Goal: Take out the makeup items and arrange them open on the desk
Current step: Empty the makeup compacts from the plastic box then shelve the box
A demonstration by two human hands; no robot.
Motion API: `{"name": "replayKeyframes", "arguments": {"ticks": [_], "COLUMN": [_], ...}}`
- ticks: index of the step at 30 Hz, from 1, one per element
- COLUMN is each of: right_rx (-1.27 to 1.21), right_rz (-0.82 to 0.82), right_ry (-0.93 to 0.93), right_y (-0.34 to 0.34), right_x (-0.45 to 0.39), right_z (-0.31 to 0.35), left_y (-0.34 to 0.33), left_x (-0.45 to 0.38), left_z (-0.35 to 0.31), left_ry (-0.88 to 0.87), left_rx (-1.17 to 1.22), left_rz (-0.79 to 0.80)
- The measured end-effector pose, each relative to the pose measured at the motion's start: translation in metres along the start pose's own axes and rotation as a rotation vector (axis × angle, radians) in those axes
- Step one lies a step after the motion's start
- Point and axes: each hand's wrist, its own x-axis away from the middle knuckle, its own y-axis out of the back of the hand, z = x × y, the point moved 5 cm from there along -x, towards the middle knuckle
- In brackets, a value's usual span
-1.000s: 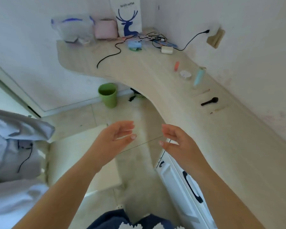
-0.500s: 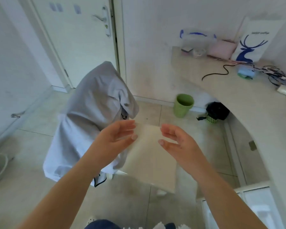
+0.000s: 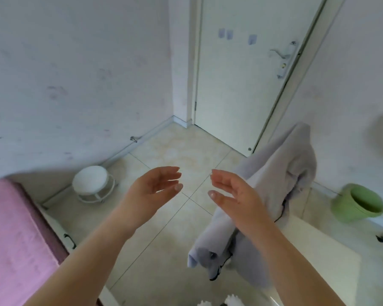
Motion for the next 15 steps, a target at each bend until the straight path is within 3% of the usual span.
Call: {"name": "replayKeyframes", "arguments": {"ticks": [8, 15], "right_rx": [0.049, 0.019], "right_rz": [0.175, 0.245], "right_ry": [-0.023, -0.031], "right_y": [-0.076, -0.12], "right_x": [-0.107, -0.248], "right_z": [0.0, -0.018], "left_y": [0.095, 0.152], "left_x": [-0.046, -0.152], "left_z": [0.034, 0.056], "left_ry": [0.065, 0.099], "left_rx": [0.026, 0.001], "left_rz": [-0.189, -0.264]}}
